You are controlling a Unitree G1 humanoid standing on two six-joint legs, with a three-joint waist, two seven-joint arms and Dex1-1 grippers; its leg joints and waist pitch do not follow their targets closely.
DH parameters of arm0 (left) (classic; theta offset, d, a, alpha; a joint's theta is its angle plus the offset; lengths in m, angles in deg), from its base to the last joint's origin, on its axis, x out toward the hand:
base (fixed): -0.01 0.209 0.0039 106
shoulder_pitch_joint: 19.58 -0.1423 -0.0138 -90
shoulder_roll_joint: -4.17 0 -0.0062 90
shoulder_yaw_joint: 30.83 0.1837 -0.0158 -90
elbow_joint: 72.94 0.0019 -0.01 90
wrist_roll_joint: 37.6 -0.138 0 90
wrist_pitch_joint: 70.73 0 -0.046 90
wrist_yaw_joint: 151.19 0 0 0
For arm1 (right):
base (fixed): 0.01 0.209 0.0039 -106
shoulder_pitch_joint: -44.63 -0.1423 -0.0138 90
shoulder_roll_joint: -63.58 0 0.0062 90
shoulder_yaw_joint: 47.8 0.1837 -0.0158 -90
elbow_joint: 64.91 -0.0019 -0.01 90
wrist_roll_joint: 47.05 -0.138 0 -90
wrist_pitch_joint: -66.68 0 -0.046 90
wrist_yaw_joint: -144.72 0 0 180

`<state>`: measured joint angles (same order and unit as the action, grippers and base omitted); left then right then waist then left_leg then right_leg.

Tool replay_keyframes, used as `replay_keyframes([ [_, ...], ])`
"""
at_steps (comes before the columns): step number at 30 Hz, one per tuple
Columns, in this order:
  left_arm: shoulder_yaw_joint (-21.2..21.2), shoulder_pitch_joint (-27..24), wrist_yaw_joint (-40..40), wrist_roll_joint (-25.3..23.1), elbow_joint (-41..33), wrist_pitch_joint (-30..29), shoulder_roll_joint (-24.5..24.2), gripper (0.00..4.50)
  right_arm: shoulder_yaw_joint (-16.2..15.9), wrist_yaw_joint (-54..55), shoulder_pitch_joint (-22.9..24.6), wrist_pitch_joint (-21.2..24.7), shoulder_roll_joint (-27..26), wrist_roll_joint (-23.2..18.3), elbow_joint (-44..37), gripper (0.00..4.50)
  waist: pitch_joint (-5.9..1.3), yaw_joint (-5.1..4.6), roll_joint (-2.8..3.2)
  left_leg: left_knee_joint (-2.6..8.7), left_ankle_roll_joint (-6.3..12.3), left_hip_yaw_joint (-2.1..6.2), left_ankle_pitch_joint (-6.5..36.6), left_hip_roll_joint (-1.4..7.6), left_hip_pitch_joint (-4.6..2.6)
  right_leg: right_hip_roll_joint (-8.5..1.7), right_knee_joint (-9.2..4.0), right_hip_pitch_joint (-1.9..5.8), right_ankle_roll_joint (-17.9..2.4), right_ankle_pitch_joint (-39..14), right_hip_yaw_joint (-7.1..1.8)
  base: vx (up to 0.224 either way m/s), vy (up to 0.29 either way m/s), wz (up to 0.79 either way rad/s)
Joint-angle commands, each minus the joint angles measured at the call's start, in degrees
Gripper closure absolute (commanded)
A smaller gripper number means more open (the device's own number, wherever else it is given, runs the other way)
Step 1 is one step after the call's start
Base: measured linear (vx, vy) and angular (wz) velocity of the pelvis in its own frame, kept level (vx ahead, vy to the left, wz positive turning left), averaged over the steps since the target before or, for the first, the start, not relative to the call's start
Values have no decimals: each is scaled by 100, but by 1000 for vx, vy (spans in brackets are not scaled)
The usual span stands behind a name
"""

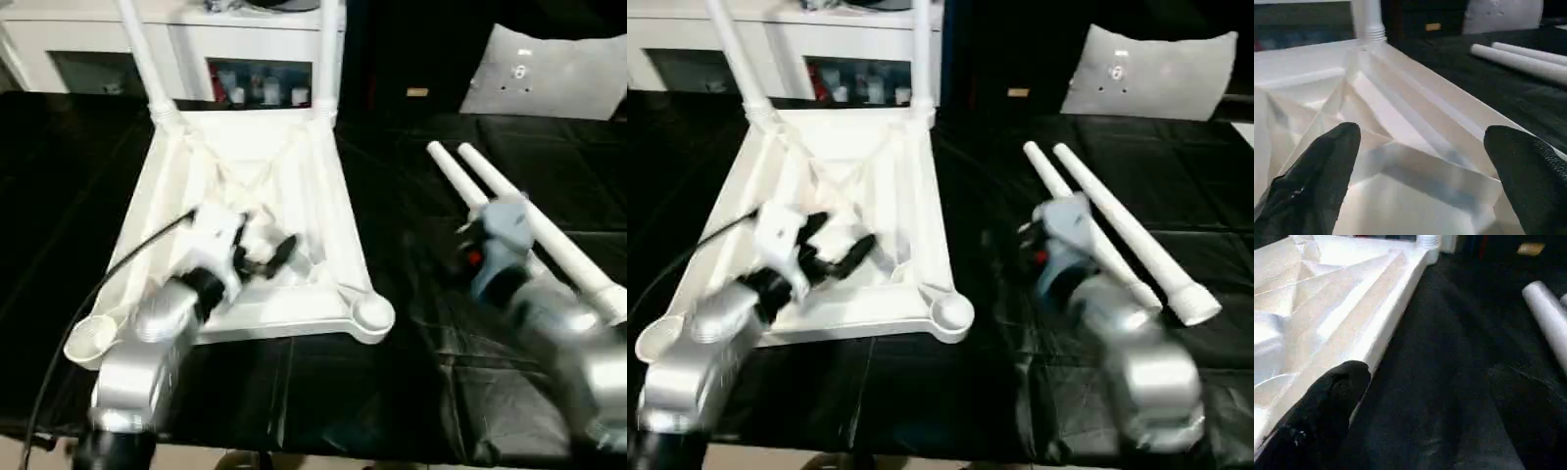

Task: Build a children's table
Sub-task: Rotate table base

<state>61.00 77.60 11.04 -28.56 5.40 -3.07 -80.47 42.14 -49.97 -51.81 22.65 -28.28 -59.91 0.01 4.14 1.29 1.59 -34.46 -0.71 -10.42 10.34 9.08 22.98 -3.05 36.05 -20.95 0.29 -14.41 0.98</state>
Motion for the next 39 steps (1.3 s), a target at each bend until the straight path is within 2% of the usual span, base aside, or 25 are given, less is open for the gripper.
replay_keyframes([
  [1, -2, -66, 236, -109, -294, -213, 92, 1, -61, 191, -35, -184, -79, 80, -45, 0, -356, -133, 41, 684, -199, 544, 1166, 897, -401, -143, -229, 47, -1096, 106, 23, 0, 0, 0],
  [3, 11, -94, 302, -152, -372, -283, 138, 1, -76, 242, -59, -237, -139, 153, 15, 0, -320, -252, 139, 1027, 133, 837, 1641, 1405, -451, -169, 169, -111, -953, -190, 192, -35, -115, 13],
  [6, 48, -103, 414, -182, -502, -401, 138, 1, 4, 384, -208, -150, -227, 266, 117, 0, -320, -314, -73, 984, 771, 690, 2033, 1148, -286, -333, 73, -62, -1482, -119, 82, -38, -137, 2],
  [7, 55, -92, 443, -206, -526, -408, 118, 1, 35, 430, -250, -100, -227, 271, 127, 0, -335, -316, -258, 353, 893, 223, 2057, 302, -146, -300, -519, -16, -2395, -283, 15, -60, -220, 0],
  [8, 57, -83, 462, -225, -540, -411, 105, 1, 50, 462, -276, -69, -227, 271, 128, 0, -335, -316, -258, 353, 893, 223, 2057, 302, -146, -300, -519, -16, -2395, -283, 15, -59, -241, -2],
  [9, 42, -63, 489, -239, -546, -448, 94, 1, 57, 508, -297, -62, -210, 283, 155, 0, -378, -159, -465, -986, 844, -37, 1462, -340, 100, -603, -913, 245, -2463, -1388, -74, -59, -241, -2],
  [10, 34, -54, 505, -244, -551, -473, 92, 1, 55, 533, -304, -65, -200, 292, 171, 0, -242, -140, -418, -1109, 638, 49, 1099, -353, 332, -607, -854, 254, -1886, -1725, -218, -63, -227, -8],
  [12, 88, 10, 571, -394, -541, -699, 18, 1, 42, 602, -349, -46, -136, 368, 291, 0, -248, -157, -387, -827, 538, 168, 862, -407, 277, -581, -915, 329, -427, -2026, -228, -71, -189, -4],
  [14, 129, 34, 587, -471, -549, -752, -16, 1, 34, 622, -393, -11, -102, 443, 361, 0, -311, -151, -57, -81, 951, 525, 694, 66, 7, -609, -1103, 399, 905, -1948, -81, -75, -124, -2],
  [15, 133, 42, 583, -433, -616, -834, -5, 1, 131, 651, -486, 110, -141, 399, 456, 0, -417, -182, 130, 241, 1324, 1056, 679, 922, -317, -468, -736, 193, 946, -1256, 91, -74, -98, -2],
  [16, 157, 40, 534, -405, -669, -866, -28, 1, 135, 643, -558, 113, -116, 410, 523, 0, -413, -265, 141, 382, 1590, 1245, 667, 1324, -364, -577, -282, 97, 725, -757, 62, -70, -72, -6],
  [17, 221, 44, 413, -336, -788, -951, -84, 1, 133, 617, -737, 100, -46, 445, 692, 0, -354, -301, 116, 489, 1794, 1252, 656, 1375, -364, -745, 179, -21, 300, -218, -120, -67, -70, -1],
  [18, 221, 44, 413, -336, -788, -951, -84, 1, 133, 617, -737, 100, -46, 445, 692, 0, -293, -287, 8, 444, 1672, 1139, 854, 1215, -331, -785, 201, -92, 115, -61, -286, -67, -70, -1],
  [19, 248, 34, 337, -273, -849, -1009, -107, 1, 133, 605, -822, 94, -19, 458, 776, 0, -232, -67, -276, -301, 583, 495, 1247, -24, -116, -1006, -767, 71, 424, -2008, -625, -72, -68, 12],
  [21, 368, -8, 62, -110, -1037, -1141, -232, 1, 96, 558, -1075, 199, 84, 474, 1057, 0, -148, -64, -245, -697, 408, 454, 484, -360, 79, -779, -979, 104, 1241, -4853, -537, -80, -79, 3],
  [22, 417, -22, -40, -66, -1110, -1222, -286, 1, 62, 527, -1172, 238, 137, 495, 1176, 0, -141, -33, -249, -579, 381, 427, 481, -372, 85, -636, -1012, 102, 1339, -4874, -453, -76, -60, -8],
  [24, 516, 9, -200, -14, -1177, -1455, -393, 1, -41, 471, -1422, 237, 269, 642, 1543, 0, -242, -73, -186, -59, 533, 481, 788, -60, -279, -234, -1004, 64, 939, -3427, -41, -74, -16, 1],
  [26, 474, 95, -115, -41, -1119, -1503, -346, 1, -100, 426, -1584, 224, 303, 683, 1731, 0, -237, -224, 27, 248, 567, 719, 1601, 574, -532, -277, -897, 37, 208, -2456, 198, -64, 34, 12],
  [27, 449, 127, -75, -50, -1094, -1512, -321, 1, -113, 411, -1627, 225, 305, 682, 1768, 0, -216, -244, 91, 413, 525, 828, 2031, 798, -490, -326, -719, 120, -32, -2000, 223, -55, 55, 9],
  [28, 360, 168, -39, -3, -1030, -1472, -231, 1, -116, 335, -1684, 185, 265, 590, 1827, 0, -173, -259, 201, 755, 328, 919, 2967, 1121, -384, -384, -57, 201, -306, -910, 224, -49, 62, -1],
  [30, 375, 159, -70, 54, -1012, -1489, -234, 1, -115, 342, -1770, 136, 252, 580, 2014, 0, -151, -281, -142, 493, -162, 546, 3496, 405, -436, -554, -456, 21, -473, -1605, -47, 0, 0, 0],
  [32, 417, 132, -107, 89, -1048, -1539, -257, 1, -59, 331, -1870, 78, 244, 560, 2244, 0, -105, -155, -288, -453, 113, 339, 1319, -103, -519, -1032, -1218, -175, 173, -5298, -208, 0, 0, 0],
  [34, 427, 73, -235, 219, -1192, -1593, -292, 1, 30, 288, -2008, 59, 243, 509, 2491, 0, -186, -98, -269, -134, 216, 412, 804, -26, -194, -827, -1014, 104, 318, -4771, -110, 0, 0, 0],
  [37, 465, 78, -259, 152, -1247, -1583, -385, 1, -9, 178, -2142, -15, 298, 572, 2677, 0, -302, -289, -18, 339, 83, 704, 1534, 602, -316, -468, -661, 126, -496, -1694, 163, 1, 22, -2],
  [39, 458, 111, -154, 17, -1158, -1504, -376, 1, -37, 183, -2143, -137, 267, 604, 2572, 0, -315, -302, -44, 358, 149, 650, 1429, 630, -264, -614, -580, 165, -953, -694, 110, 7, 68, -4],
])
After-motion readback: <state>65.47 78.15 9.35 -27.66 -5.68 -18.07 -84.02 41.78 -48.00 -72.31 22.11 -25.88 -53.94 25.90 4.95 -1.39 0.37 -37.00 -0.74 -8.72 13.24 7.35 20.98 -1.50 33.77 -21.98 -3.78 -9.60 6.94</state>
